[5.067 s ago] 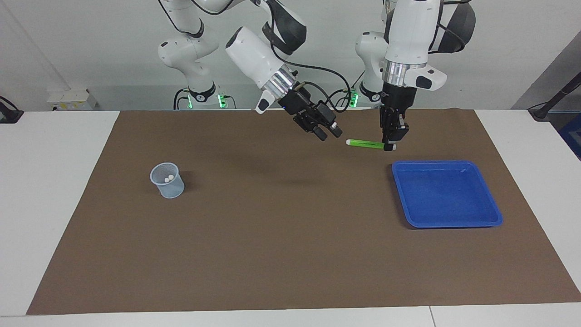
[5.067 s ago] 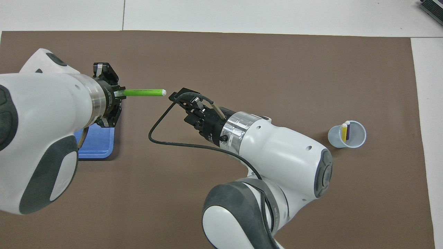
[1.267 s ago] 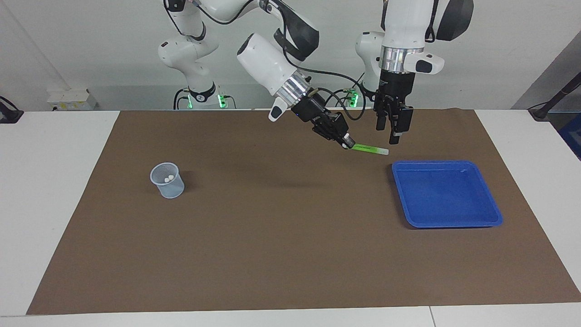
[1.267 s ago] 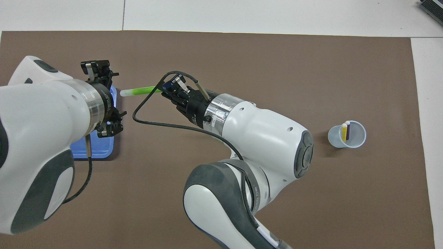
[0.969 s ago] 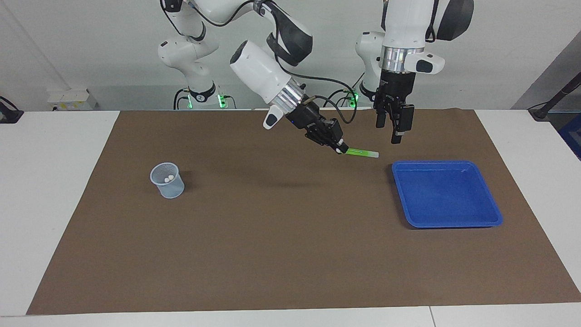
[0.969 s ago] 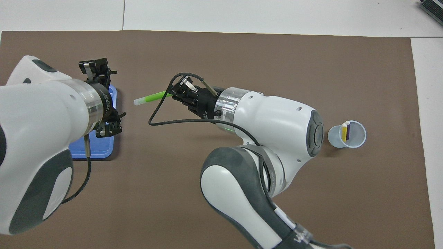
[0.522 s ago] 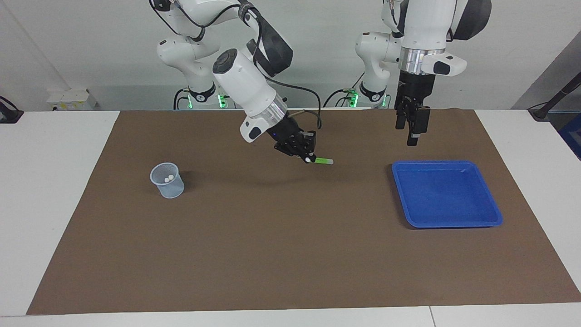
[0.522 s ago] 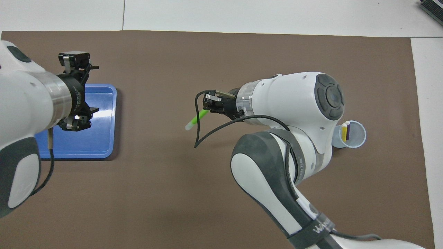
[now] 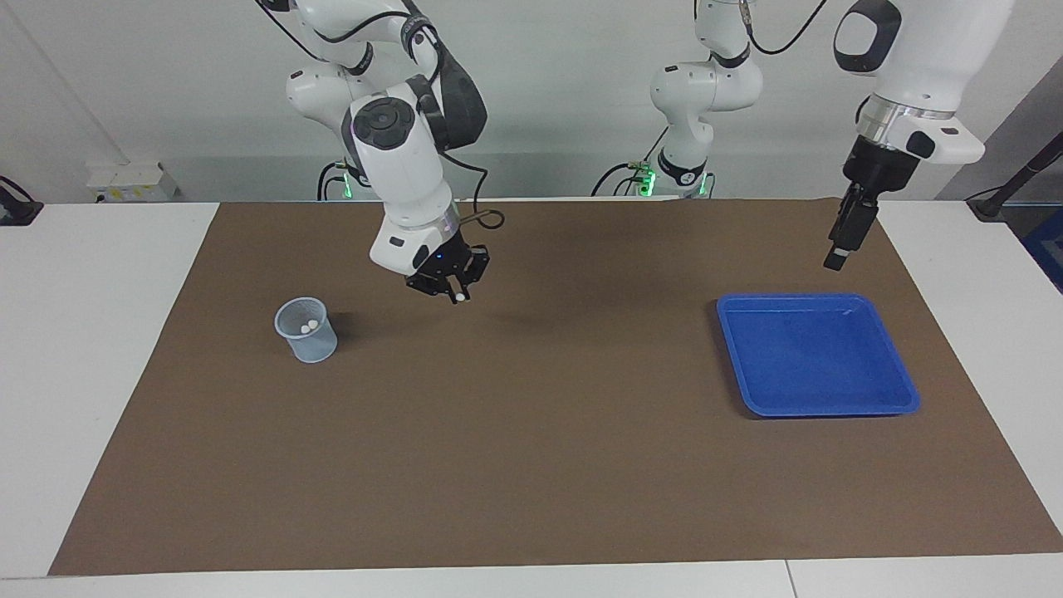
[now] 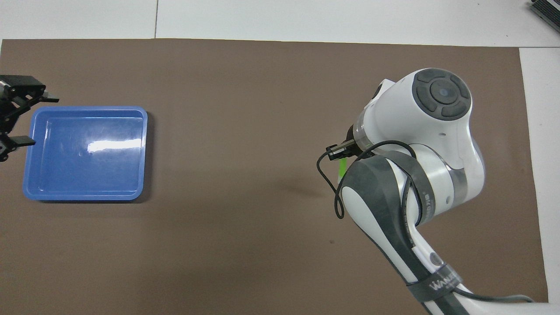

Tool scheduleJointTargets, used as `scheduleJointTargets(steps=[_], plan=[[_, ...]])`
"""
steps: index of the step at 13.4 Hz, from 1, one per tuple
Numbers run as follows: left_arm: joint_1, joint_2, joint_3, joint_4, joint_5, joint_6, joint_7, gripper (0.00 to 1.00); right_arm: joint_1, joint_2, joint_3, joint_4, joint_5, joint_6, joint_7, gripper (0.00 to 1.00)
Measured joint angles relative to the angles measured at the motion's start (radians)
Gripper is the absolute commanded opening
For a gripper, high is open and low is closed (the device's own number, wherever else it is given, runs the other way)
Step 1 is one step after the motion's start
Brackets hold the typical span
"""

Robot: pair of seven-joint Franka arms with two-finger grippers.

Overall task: Transfer and insert pens with both arms
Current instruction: 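Carry the green pen to the cup while the left gripper returns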

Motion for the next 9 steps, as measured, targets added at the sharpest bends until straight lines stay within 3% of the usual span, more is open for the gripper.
scheduleJointTargets(steps=[5,9], plan=[[0.059,-0.019,0.001,0.001,-0.001,-0.109,0.387,1.00,-0.082,-0.057,-0.001,0.000,-0.269,-0.109,-0.400,0.00],[0.059,-0.021,0.000,0.007,0.044,-0.162,0.532,1.00,-0.150,-0.059,-0.001,-0.062,-0.339,0.002,-0.575,0.00]])
